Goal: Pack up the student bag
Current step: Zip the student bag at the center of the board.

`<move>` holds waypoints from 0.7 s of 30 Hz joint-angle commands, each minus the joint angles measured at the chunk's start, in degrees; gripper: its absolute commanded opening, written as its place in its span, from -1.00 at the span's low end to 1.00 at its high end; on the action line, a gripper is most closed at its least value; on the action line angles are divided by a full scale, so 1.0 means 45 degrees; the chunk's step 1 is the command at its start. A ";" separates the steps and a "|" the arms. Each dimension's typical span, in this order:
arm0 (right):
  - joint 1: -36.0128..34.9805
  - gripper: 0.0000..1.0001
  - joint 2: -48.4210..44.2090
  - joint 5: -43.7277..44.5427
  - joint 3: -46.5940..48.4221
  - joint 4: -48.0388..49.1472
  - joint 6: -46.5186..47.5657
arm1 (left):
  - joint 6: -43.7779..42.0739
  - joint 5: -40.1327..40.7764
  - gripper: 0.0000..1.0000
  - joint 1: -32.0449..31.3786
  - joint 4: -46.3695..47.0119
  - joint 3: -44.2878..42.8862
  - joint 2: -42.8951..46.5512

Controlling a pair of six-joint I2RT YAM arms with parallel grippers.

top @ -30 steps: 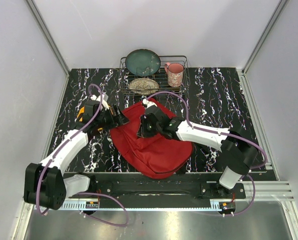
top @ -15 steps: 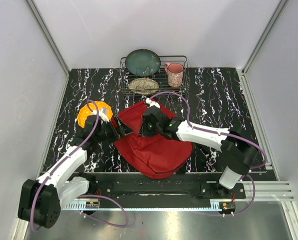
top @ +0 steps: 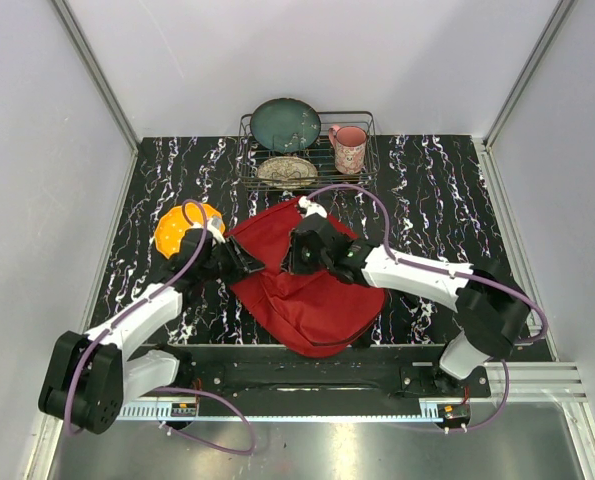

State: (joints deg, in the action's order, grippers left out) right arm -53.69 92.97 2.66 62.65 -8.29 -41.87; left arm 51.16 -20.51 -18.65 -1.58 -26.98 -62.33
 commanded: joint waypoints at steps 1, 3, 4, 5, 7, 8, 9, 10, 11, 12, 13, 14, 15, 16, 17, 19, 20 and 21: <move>-0.0041 -1.00 -0.0855 0.0640 -0.0153 0.0476 0.0027 | -0.0234 0.0299 -0.50 -0.0015 0.0862 -0.0820 -0.0134; -0.0041 -1.00 -0.0875 0.0641 -0.0212 0.0476 0.0026 | -0.0333 0.0378 -0.66 -0.0015 0.0782 -0.0859 -0.0154; -0.0041 -1.00 -0.0894 0.0582 -0.0231 0.0534 0.0007 | -0.0488 0.0514 -0.79 -0.0034 0.0666 -0.0917 -0.0173; -0.0041 -1.00 -0.0875 0.0562 -0.0270 0.0554 -0.0032 | -0.0586 0.0593 -0.85 -0.0015 0.0587 -0.0957 -0.0154; -0.0041 -1.00 -0.0855 0.0426 -0.0270 0.0554 -0.0013 | -0.0936 0.0633 -1.00 -0.0015 0.0470 -0.1151 -0.0193; -0.0041 -1.00 -0.0797 0.0387 -0.0271 0.0593 -0.0013 | -0.1170 0.0575 -1.00 -0.0015 0.0431 -0.1230 -0.0212; -0.0041 -1.00 -0.0777 0.0309 -0.0251 0.0613 0.0007 | -0.1424 0.0439 -1.00 -0.0034 0.0392 -0.1366 -0.0309; -0.0061 -1.00 -0.0719 0.0096 -0.0193 0.0613 0.0065 | -0.2084 0.0379 -1.00 -0.0034 -0.0073 -0.1773 -0.0329; -0.0041 -1.00 -0.0641 -0.0081 0.0001 0.0593 0.0317 | -0.2381 0.0437 -1.00 -0.0034 -0.0445 -0.2029 -0.0388; -0.0061 -1.00 -0.0601 -0.0160 0.0177 0.0497 0.0435 | -0.2616 0.0534 -1.00 0.0043 -0.1164 -0.2283 -0.0504; -0.0061 -1.00 -0.0466 -0.0160 0.0314 0.0283 0.0475 | -0.3082 0.0419 -1.00 0.0083 -0.1365 -0.2730 -0.0544; -0.0061 -1.00 -0.0445 -0.0141 0.0567 0.0281 0.0630 | -0.3261 0.0244 -1.00 0.0141 -0.1463 -0.2870 -0.0564; -0.0061 -1.00 -0.0406 -0.0141 0.0666 0.0261 0.0709 | -0.3379 0.0107 -1.00 0.0200 -0.1619 -0.3045 -0.0545; -0.0061 -1.00 -0.0309 -0.0180 0.0744 0.0242 0.0787 | -0.3534 -0.0107 -1.00 0.0220 -0.1640 -0.3124 -0.0545; -0.0022 -1.00 -0.0250 -0.0277 0.0938 0.0242 0.1078 | -0.3613 -0.0245 -1.00 0.0239 -0.1698 -0.3144 -0.0525; 0.0017 -1.00 0.0003 -0.0491 0.1309 -0.0145 0.1567 | -0.3770 -0.0421 -1.00 0.0239 -0.1894 -0.3203 -0.0467; 0.0075 -1.00 0.0101 -0.0376 0.1485 -0.0555 0.1879 | -0.3828 -0.0461 -1.00 0.0259 -0.1971 -0.3184 -0.0331; 0.0250 -1.00 0.0160 -0.0163 0.1623 -0.0907 0.1959 | -0.3964 -0.0519 -1.00 0.0278 -0.2146 -0.3145 -0.0233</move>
State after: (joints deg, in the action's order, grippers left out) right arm -53.65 92.18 2.17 65.32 -8.43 -37.93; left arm 37.34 -21.30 -18.35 -11.99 -38.26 -65.28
